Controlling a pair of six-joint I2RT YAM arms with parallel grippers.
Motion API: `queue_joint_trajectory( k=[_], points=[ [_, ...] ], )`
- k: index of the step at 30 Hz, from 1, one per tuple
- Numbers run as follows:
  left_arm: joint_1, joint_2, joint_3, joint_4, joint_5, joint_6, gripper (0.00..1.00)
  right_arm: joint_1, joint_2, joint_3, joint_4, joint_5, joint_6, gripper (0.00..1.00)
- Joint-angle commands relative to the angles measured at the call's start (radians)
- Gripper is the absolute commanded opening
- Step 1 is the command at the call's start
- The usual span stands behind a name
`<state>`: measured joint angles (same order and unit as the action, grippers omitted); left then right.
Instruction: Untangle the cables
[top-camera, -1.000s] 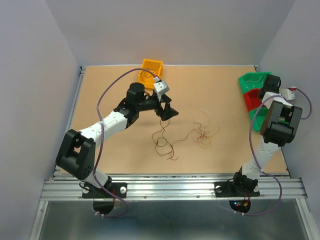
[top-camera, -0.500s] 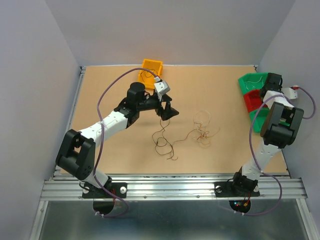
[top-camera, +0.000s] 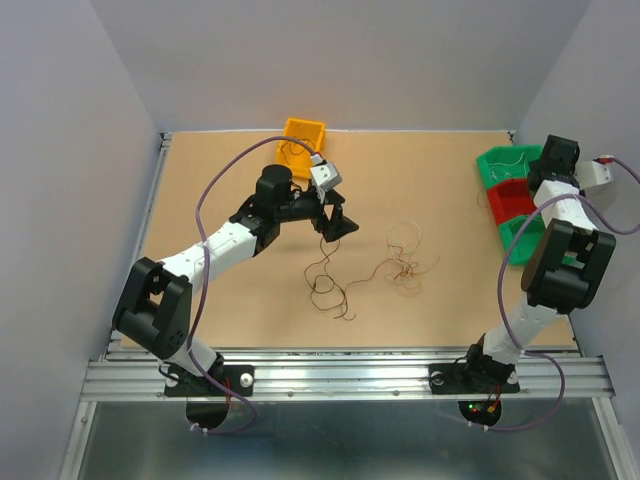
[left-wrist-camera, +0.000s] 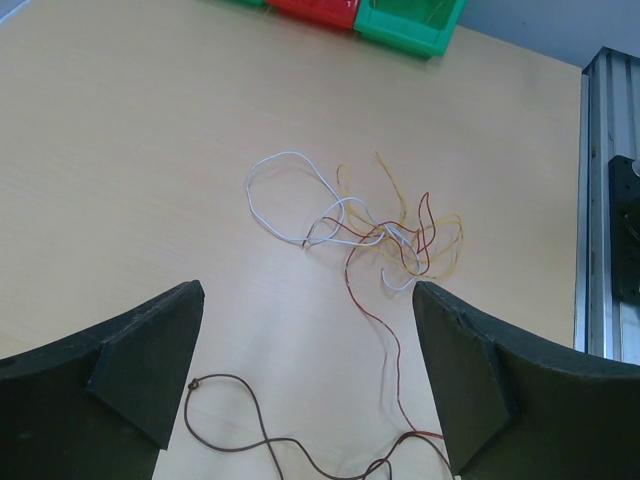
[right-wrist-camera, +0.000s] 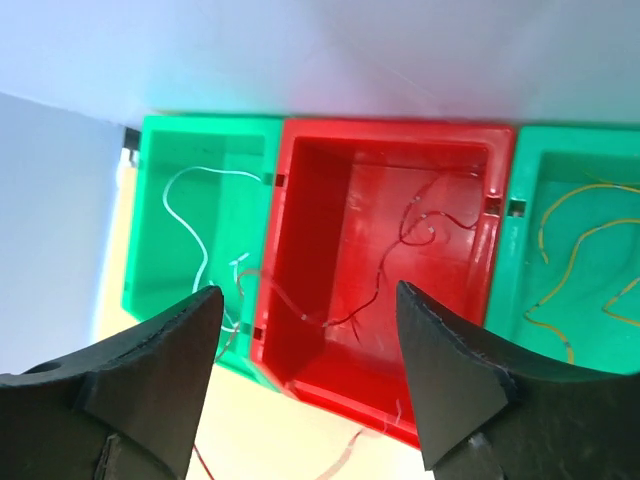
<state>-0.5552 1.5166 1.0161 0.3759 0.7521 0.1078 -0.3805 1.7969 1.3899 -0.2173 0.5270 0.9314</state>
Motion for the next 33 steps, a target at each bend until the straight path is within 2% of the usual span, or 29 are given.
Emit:
queue_joint_trajectory(
  k=[1, 5, 10, 11, 12, 14, 22, 26, 30, 33],
  points=[
    [-0.006, -0.007, 0.045, 0.021, 0.015, 0.013, 0.97, -0.005, -0.054, -0.041, 0.003, 0.007, -0.032, 0.75],
    [-0.006, -0.015, 0.045, 0.02, 0.013, 0.015, 0.97, -0.003, -0.054, -0.035, 0.002, -0.056, -0.069, 0.73],
    [-0.008, -0.01, 0.045, 0.02, 0.012, 0.017, 0.97, 0.055, -0.041, 0.003, 0.067, -0.234, -0.294, 0.76],
    [-0.009, -0.009, 0.05, 0.02, 0.012, 0.015, 0.97, 0.069, -0.053, -0.024, 0.093, -0.263, -0.331, 0.79],
    [-0.008, -0.007, 0.052, 0.02, 0.012, 0.013, 0.97, 0.08, -0.059, -0.035, 0.116, -0.325, -0.383, 0.93],
    [-0.011, -0.007, 0.052, 0.017, 0.012, 0.015, 0.97, 0.113, -0.065, -0.045, 0.141, -0.375, -0.43, 1.0],
    [-0.017, -0.033, 0.032, 0.018, 0.009, 0.027, 0.97, 0.284, -0.054, -0.062, 0.137, -0.395, -0.568, 0.99],
    [-0.017, -0.061, 0.013, 0.018, 0.006, 0.046, 0.97, 0.305, 0.004, -0.014, 0.134, -0.351, -0.568, 0.98],
    [-0.017, -0.076, 0.001, 0.026, 0.004, 0.053, 0.97, 0.305, 0.038, 0.018, 0.111, -0.285, -0.563, 0.85],
    [-0.015, -0.059, 0.006, 0.026, 0.019, 0.052, 0.97, 0.307, 0.053, 0.026, 0.095, -0.257, -0.553, 0.84]
  ],
)
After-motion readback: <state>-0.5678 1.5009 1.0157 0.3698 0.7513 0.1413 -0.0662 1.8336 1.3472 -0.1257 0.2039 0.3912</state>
